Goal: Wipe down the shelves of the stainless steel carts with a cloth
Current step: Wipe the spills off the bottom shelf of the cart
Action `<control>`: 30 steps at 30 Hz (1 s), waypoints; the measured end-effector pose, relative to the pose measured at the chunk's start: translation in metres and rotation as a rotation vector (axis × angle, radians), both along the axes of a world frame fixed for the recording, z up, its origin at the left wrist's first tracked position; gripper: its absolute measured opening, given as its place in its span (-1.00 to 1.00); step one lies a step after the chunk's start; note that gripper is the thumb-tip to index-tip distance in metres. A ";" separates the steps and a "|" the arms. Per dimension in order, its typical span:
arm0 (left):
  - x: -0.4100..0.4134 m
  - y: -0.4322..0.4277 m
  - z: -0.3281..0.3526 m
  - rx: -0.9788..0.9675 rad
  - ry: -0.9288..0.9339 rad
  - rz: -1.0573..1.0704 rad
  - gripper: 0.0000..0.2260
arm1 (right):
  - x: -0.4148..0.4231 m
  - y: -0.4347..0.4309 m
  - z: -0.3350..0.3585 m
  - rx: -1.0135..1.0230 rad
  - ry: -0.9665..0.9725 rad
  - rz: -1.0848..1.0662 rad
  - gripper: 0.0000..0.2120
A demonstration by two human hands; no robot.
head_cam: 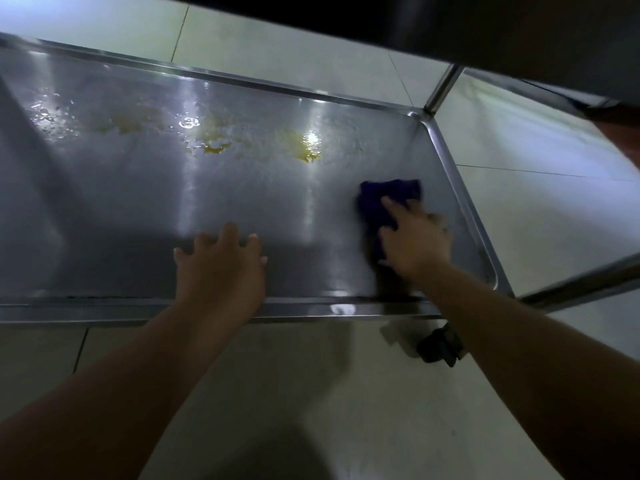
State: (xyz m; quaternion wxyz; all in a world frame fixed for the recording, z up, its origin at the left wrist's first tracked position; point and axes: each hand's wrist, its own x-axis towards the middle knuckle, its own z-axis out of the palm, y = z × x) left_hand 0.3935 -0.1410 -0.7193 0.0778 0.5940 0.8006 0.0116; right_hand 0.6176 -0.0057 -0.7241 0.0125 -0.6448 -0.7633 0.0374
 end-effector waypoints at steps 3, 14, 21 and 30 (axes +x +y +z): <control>0.001 -0.004 0.001 -0.014 0.040 -0.016 -0.67 | 0.010 -0.044 -0.006 0.043 0.068 0.430 -0.49; 0.038 0.001 0.000 0.028 -0.008 -0.223 -0.58 | 0.015 -0.055 0.002 -0.010 0.084 0.224 -0.49; 0.054 0.012 -0.006 0.006 -0.083 -0.271 -0.60 | 0.097 -0.032 0.006 -0.030 -0.016 0.012 -0.51; 0.060 0.017 -0.004 0.081 -0.059 -0.228 -0.69 | 0.093 -0.017 -0.009 0.050 0.023 0.128 -0.50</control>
